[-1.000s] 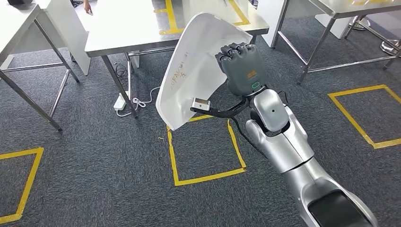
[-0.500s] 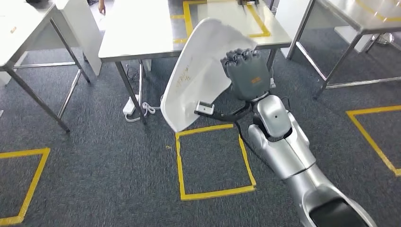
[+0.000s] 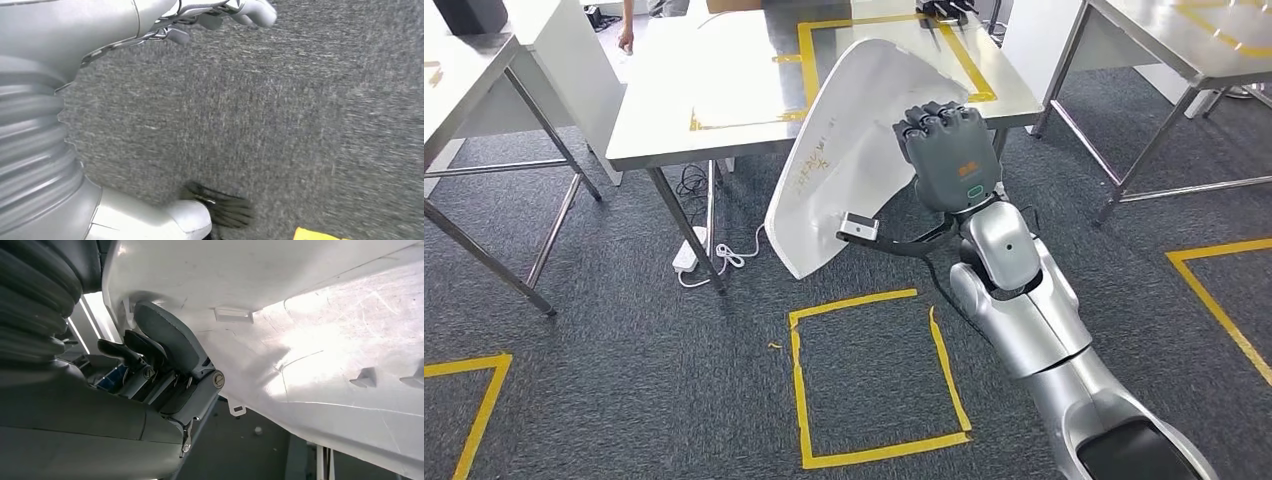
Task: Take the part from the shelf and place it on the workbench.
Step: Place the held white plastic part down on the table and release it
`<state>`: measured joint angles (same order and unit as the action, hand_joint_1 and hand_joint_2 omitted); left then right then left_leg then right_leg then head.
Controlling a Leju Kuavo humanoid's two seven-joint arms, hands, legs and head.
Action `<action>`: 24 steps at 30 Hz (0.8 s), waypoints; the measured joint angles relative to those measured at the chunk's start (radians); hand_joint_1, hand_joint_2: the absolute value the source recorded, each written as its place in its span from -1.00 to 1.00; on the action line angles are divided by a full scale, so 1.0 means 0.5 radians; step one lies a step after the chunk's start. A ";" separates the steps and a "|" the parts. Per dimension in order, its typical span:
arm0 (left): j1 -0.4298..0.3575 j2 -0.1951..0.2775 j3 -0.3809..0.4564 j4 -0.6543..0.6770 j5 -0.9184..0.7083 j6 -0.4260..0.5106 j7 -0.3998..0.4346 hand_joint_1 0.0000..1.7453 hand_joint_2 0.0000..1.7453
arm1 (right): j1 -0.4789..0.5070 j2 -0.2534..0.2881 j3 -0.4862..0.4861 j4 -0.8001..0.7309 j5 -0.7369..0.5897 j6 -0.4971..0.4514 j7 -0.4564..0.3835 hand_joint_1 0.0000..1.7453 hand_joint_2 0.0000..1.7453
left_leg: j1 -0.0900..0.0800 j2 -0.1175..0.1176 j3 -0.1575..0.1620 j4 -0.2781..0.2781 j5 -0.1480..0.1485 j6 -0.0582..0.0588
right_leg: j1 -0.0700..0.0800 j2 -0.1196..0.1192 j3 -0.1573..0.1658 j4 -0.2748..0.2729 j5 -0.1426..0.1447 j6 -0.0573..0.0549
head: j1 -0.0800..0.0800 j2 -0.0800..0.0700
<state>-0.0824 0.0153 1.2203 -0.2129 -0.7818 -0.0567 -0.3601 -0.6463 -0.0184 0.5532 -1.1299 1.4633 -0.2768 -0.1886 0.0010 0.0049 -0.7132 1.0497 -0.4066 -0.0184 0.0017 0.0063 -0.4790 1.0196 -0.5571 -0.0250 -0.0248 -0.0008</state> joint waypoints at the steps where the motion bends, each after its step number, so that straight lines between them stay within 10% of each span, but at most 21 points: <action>1: 0.001 0.002 0.000 0.000 0.000 0.000 -0.001 -1.00 1.00 | -0.001 0.000 -0.004 0.001 -0.001 -0.003 -0.002 1.00 1.00 | -0.001 0.002 0.008 -0.047 0.085 0.012 | 0.004 0.002 0.021 0.007 -0.019 0.014 | 0.001 0.000; 4: -0.006 0.003 0.000 0.000 -0.001 0.001 -0.006 -1.00 1.00 | -0.011 0.000 -0.016 0.002 -0.004 -0.012 -0.005 1.00 1.00 | 0.004 -0.010 0.071 -0.063 0.064 0.052 | 0.005 0.000 -0.023 0.156 0.038 0.051 | 0.007 0.000; 6: -0.011 0.005 0.000 0.000 -0.002 0.001 -0.007 -1.00 1.00 | -0.013 0.000 -0.020 0.003 -0.005 -0.014 -0.005 1.00 1.00 | 0.005 -0.017 0.121 -0.066 0.024 0.072 | 0.000 -0.002 -0.179 0.386 0.064 0.069 | 0.011 0.000; 9: -0.011 0.006 0.000 0.000 -0.003 0.001 -0.007 -1.00 1.00 | -0.007 -0.001 -0.023 0.009 -0.005 -0.014 -0.005 1.00 1.00 | 0.002 -0.030 0.210 -0.066 -0.062 0.083 | 0.000 -0.002 -0.407 0.583 -0.152 0.084 | 0.015 0.000; 11: -0.010 0.005 0.000 0.000 -0.003 0.001 -0.007 -1.00 1.00 | -0.004 -0.004 -0.026 0.015 -0.005 -0.014 -0.005 1.00 1.00 | -0.002 -0.042 0.290 -0.066 -0.127 0.081 | 0.000 -0.002 -0.468 0.500 -0.237 0.076 | 0.018 0.000; 12: -0.010 0.005 0.000 0.000 -0.003 0.001 -0.007 -1.00 1.00 | -0.002 -0.005 -0.028 0.017 -0.005 -0.014 -0.005 1.00 1.00 | -0.006 -0.046 0.332 -0.066 -0.161 0.079 | 0.002 -0.002 -0.471 0.398 -0.179 0.065 | 0.018 0.000; 15: -0.011 -0.003 0.000 0.003 -0.005 0.001 -0.007 -1.00 1.00 | 0.010 -0.017 -0.034 0.027 -0.006 -0.016 -0.004 1.00 1.00 | -0.013 -0.058 0.415 -0.065 -0.260 0.062 | 0.022 0.000 -0.455 0.062 0.272 0.024 | 0.015 0.000; 17: -0.013 -0.007 -0.001 0.003 -0.006 0.000 -0.007 -1.00 1.00 | 0.014 -0.022 -0.043 0.028 -0.006 -0.020 -0.001 1.00 1.00 | -0.016 -0.067 0.455 -0.051 -0.286 0.039 | 0.031 0.006 -0.425 -0.002 0.370 0.008 | 0.013 0.000; 21: -0.022 -0.011 -0.001 0.003 -0.007 0.000 -0.010 -1.00 1.00 | 0.001 -0.015 -0.051 0.024 -0.008 -0.027 -0.002 1.00 1.00 | -0.011 -0.042 0.281 0.279 -0.211 -0.015 | 0.014 0.007 -0.315 -0.020 0.301 -0.033 | 0.012 0.000; 24: -0.017 -0.010 -0.001 0.003 -0.007 0.000 -0.012 -1.00 1.00 | 0.007 -0.015 -0.051 0.024 -0.008 -0.026 -0.004 1.00 1.00 | 0.001 -0.031 0.050 0.531 -0.393 -0.037 | 0.007 0.007 -0.220 -0.021 0.217 -0.039 | 0.011 0.000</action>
<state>-0.0909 0.0100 1.2200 -0.2112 -0.7854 -0.0568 -0.3662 -0.6425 -0.0259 0.5280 -1.1177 1.4591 -0.2896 -0.1904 0.0013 -0.0105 -0.6882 1.3153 -0.6031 -0.0367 0.0050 0.0099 -0.5888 1.0089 -0.4488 -0.0443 -0.0195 -0.0008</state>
